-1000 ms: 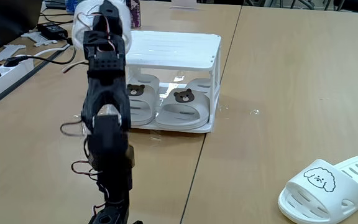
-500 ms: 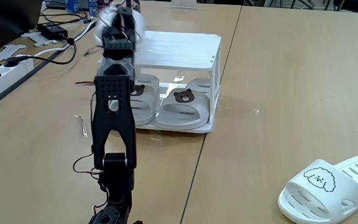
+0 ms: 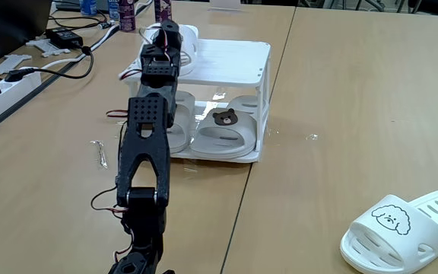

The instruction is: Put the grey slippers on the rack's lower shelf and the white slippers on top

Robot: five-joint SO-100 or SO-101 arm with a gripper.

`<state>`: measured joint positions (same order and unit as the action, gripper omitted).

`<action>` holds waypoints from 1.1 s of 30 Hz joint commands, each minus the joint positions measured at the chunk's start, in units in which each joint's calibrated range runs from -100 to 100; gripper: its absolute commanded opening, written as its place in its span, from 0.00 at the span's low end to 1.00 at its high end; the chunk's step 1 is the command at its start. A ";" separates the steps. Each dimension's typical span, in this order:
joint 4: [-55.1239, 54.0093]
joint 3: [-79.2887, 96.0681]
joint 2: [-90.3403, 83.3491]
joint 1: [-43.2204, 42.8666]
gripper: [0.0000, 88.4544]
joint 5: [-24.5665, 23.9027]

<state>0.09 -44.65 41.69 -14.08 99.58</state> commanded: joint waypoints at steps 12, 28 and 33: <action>-0.69 54.17 -51.75 3.56 0.36 0.42; -61.26 143.21 -74.72 22.06 0.01 0.42; -76.88 143.12 -47.20 36.45 0.01 0.42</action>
<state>-66.27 98.02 -21.24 13.03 99.58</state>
